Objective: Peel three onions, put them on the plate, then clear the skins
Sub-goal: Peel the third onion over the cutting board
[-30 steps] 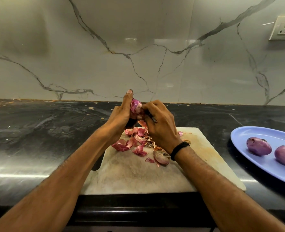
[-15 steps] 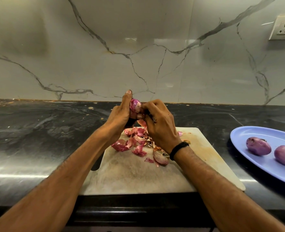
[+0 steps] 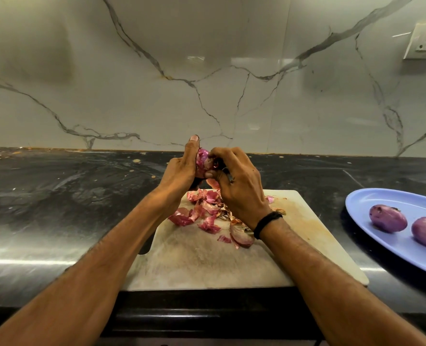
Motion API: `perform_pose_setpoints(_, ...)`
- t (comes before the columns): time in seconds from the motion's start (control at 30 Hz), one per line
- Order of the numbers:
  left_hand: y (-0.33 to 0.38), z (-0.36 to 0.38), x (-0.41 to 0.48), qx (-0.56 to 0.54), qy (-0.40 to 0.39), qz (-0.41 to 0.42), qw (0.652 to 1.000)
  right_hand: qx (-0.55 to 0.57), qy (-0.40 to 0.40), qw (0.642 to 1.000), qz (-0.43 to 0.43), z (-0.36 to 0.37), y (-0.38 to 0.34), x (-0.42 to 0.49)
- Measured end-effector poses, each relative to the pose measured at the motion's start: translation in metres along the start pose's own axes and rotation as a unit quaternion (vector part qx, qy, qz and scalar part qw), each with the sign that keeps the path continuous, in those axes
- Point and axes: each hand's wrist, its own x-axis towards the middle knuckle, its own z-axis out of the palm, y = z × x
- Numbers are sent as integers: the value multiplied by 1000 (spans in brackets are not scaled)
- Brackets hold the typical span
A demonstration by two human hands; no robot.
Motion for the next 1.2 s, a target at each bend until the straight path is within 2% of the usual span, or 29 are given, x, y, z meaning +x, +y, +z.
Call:
perform_pose_setpoints(0.23, 6, 3, -5, -52, 20, -30, 998, -13, 9, 1000, -9, 0, 0, -1)
perform_pose_setpoints(0.37, 6, 3, -4, -40, 26, -24, 999, 12, 19, 1000, 7, 0, -2, 0)
perform_pose_setpoints(0.77, -1, 3, -1, -12, 10, -17, 1000, -5, 7, 1000, -2, -1, 1, 0)
perform_pose_setpoints(0.9, 4, 3, -3, -50, 15, -28, 998, -13, -5, 1000, 2, 1, 2, -2)
perform_pose_setpoints(1.2, 4, 2, -3, -14, 39, -13, 999, -29, 11, 1000, -4, 0, 0, -1)
